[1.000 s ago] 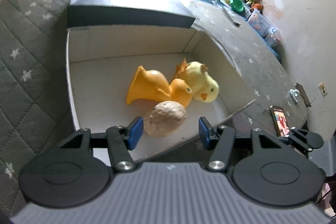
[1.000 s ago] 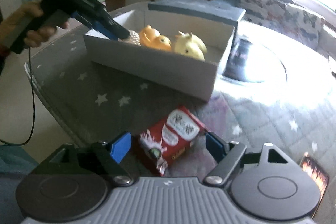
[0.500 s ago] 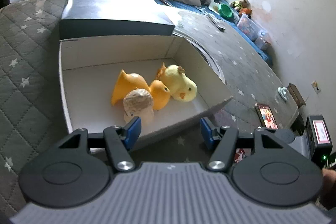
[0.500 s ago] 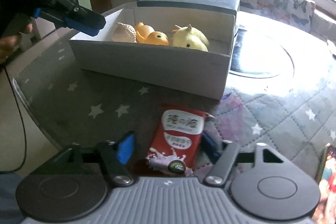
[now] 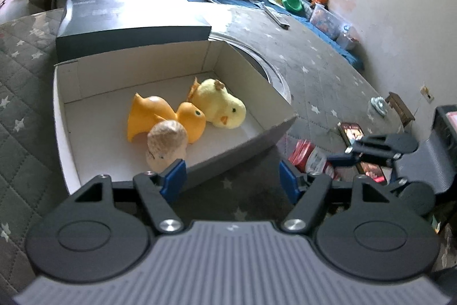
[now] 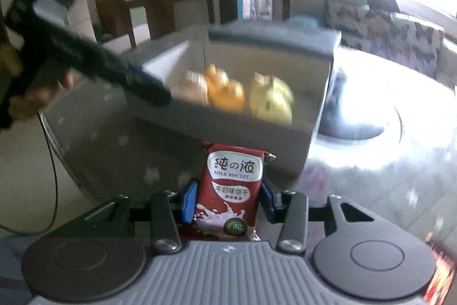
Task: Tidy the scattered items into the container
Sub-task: 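Carry the red packet into the white box and open the right gripper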
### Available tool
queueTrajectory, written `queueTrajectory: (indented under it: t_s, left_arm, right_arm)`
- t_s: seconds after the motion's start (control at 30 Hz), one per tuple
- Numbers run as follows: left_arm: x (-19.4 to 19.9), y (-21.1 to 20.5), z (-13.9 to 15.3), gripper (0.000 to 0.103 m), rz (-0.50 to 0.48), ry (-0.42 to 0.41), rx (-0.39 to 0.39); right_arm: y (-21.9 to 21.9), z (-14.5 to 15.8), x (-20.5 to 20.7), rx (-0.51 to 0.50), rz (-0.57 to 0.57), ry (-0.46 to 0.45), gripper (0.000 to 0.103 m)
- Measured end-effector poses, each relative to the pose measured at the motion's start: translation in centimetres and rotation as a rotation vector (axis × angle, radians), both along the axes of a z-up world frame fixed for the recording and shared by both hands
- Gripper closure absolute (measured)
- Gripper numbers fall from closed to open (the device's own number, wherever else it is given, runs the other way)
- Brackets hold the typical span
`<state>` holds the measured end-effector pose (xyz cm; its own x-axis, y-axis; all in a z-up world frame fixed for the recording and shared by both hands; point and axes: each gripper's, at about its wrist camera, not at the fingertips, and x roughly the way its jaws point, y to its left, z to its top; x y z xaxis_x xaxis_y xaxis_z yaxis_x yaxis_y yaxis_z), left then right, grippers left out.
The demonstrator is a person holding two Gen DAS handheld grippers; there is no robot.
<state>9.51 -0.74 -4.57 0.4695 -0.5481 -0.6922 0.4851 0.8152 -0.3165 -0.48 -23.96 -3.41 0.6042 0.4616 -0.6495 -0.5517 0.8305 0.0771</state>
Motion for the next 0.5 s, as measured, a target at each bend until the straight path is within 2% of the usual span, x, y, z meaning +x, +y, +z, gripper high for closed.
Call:
queueTrajectory:
  t_s: [0.2,0.37,0.5]
  left_arm:
    - [0.9,0.8,0.5,0.030,0.038,-0.006,-0.024]
    - [1.5,1.7,0.5,0.030,0.061,-0.004,-0.030]
    - [2.1,2.5,0.2,0.030,0.082,0.010,-0.036]
  right_arm:
    - [1.4,3.4,4.2,-0.003,0.029,-0.123,0.058]
    - [3.8,3.6,9.3,0.008,0.063,-0.108,0.058]
    - [6.0,2.3,13.1,-0.001,0.074,-0.078,0.058]
